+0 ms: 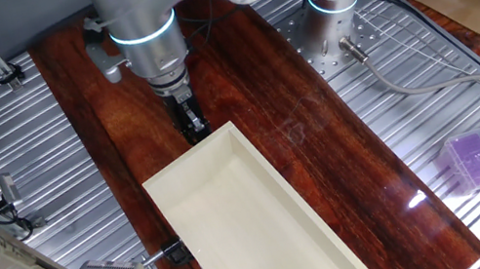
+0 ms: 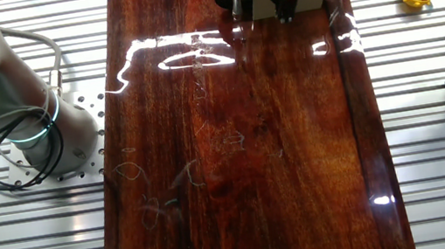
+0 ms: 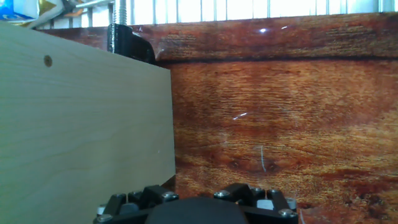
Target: Turn off the water tap
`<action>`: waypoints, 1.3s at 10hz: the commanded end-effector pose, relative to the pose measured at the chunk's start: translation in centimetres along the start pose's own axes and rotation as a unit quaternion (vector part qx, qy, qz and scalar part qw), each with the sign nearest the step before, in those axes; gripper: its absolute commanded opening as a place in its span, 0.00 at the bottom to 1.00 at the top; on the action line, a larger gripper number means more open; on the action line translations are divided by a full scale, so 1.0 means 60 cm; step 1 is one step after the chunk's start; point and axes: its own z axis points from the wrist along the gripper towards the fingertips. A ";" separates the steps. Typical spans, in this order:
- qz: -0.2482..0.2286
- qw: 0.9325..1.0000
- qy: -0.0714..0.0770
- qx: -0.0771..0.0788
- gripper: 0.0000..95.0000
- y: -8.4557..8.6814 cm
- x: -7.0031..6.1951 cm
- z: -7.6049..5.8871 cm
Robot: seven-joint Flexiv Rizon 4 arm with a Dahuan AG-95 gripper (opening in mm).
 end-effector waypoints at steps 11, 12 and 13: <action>0.017 1.000 -0.014 -0.019 0.80 0.015 0.029 0.016; 0.015 1.000 -0.012 -0.020 0.80 0.015 0.029 0.016; 0.017 1.000 -0.012 -0.024 0.80 0.017 0.029 0.016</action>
